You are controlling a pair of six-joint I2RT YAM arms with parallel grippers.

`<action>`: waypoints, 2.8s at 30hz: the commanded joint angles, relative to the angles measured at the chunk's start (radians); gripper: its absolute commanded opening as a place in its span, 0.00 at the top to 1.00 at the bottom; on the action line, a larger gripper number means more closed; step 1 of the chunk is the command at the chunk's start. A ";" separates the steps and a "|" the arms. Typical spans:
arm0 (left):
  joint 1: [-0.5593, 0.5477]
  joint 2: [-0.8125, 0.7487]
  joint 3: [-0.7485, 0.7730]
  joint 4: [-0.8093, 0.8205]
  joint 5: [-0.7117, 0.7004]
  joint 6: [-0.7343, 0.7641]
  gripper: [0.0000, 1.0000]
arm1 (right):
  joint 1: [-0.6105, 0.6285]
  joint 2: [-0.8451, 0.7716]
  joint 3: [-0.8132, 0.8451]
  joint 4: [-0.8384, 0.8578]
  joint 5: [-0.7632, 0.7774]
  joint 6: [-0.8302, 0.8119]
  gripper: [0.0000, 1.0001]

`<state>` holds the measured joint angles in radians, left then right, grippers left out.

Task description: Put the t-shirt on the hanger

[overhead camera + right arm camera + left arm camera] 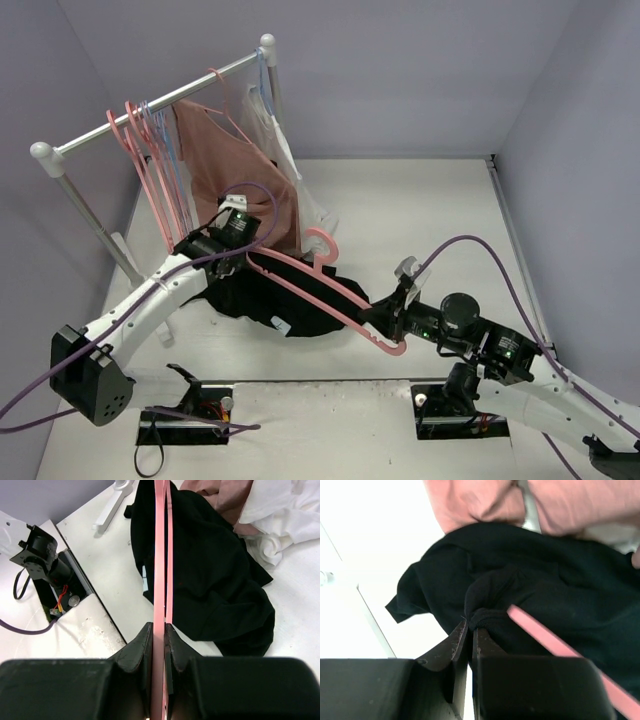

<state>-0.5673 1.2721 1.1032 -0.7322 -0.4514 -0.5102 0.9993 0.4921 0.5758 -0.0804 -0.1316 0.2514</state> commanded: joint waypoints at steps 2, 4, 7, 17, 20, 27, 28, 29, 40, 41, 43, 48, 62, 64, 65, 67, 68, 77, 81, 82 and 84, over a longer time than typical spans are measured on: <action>0.046 0.023 0.086 0.008 0.045 0.056 1.00 | 0.013 -0.018 0.025 0.084 -0.025 -0.017 1.00; 0.049 0.050 0.102 0.005 0.063 0.060 1.00 | 0.018 0.000 0.028 0.083 -0.027 -0.019 1.00; 0.049 0.071 0.113 0.001 0.068 0.061 1.00 | 0.026 0.013 0.033 0.084 -0.028 -0.022 1.00; 0.057 0.082 0.160 -0.039 0.068 0.079 1.00 | 0.041 0.050 0.031 0.084 -0.013 -0.022 1.00; 0.078 0.091 0.175 -0.046 0.067 0.076 1.00 | 0.052 0.053 0.036 0.084 -0.004 -0.028 1.00; 0.099 0.088 0.184 -0.044 0.149 0.104 1.00 | 0.058 0.045 0.035 0.083 0.034 -0.026 1.00; 0.099 0.074 0.179 -0.045 0.160 0.114 1.00 | 0.056 0.038 0.033 0.082 0.043 -0.026 1.00; 0.099 0.063 0.173 -0.047 0.173 0.129 1.00 | 0.057 0.037 0.033 0.083 0.044 -0.027 1.00; 0.099 -0.049 0.109 -0.123 0.247 0.264 1.00 | 0.059 0.076 0.067 0.084 0.077 -0.063 1.00; 0.099 -0.046 0.113 -0.130 0.245 0.267 1.00 | 0.059 0.079 0.081 0.080 0.083 -0.068 1.00; 0.099 -0.041 0.122 -0.147 0.236 0.275 1.00 | 0.059 0.084 0.095 0.053 0.085 -0.082 1.00; 0.099 -0.035 0.141 -0.178 0.208 0.294 1.00 | 0.061 0.092 0.114 0.044 0.097 -0.107 1.00; 0.085 -0.064 0.275 -0.191 0.366 0.304 1.00 | 0.091 0.138 0.087 0.103 0.068 -0.124 1.00; 0.073 -0.069 0.282 -0.191 0.393 0.297 1.00 | 0.091 0.121 0.080 0.129 0.074 -0.129 1.00; 0.057 -0.072 0.288 -0.193 0.400 0.287 1.00 | 0.091 0.114 0.074 0.150 0.076 -0.131 1.00; 0.034 -0.077 0.292 -0.193 0.399 0.274 1.00 | 0.091 0.093 0.079 0.176 0.081 -0.137 1.00; 0.017 -0.082 0.299 -0.195 0.399 0.261 1.00 | 0.091 0.088 0.084 0.191 0.080 -0.143 1.00; -0.180 -0.073 0.644 -0.256 0.278 0.137 1.00 | 0.091 0.136 0.280 0.252 0.110 -0.227 1.00; -0.276 -0.071 0.753 -0.251 0.251 0.091 1.00 | 0.091 0.166 0.341 0.284 0.121 -0.241 1.00; -0.313 -0.070 0.763 -0.249 0.232 0.083 1.00 | 0.091 0.172 0.323 0.305 0.141 -0.249 1.00; -0.357 -0.066 0.738 -0.247 0.200 0.072 1.00 | 0.091 0.180 0.257 0.343 0.186 -0.274 1.00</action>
<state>-0.8527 1.2017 1.8380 -0.9882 -0.1885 -0.3735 1.0821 0.6473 0.8608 0.0268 -0.0257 0.0317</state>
